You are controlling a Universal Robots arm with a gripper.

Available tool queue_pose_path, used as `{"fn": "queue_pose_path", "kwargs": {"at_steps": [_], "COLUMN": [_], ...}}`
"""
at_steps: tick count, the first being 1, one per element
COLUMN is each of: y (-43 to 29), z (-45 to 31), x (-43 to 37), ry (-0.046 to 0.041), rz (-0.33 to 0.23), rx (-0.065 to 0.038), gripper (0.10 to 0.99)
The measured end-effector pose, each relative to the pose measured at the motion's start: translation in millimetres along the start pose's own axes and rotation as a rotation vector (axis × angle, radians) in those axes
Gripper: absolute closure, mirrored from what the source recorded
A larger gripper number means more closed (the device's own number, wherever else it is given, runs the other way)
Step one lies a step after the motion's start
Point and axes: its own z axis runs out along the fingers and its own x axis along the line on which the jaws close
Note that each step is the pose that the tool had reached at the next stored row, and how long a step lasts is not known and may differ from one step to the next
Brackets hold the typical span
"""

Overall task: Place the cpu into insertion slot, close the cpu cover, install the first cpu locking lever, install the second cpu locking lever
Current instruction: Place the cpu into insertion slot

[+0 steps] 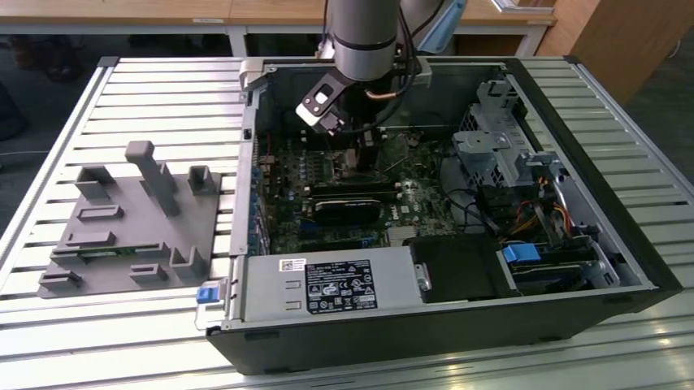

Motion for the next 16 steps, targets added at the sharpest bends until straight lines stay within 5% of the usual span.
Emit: {"fn": "queue_pose_path", "kwargs": {"at_steps": [16], "y": [-1.6], "z": [10.9], "x": [0.7], "ry": [-0.0002], "rz": [0.0], "rx": [0.005], "gripper": [0.545]}}
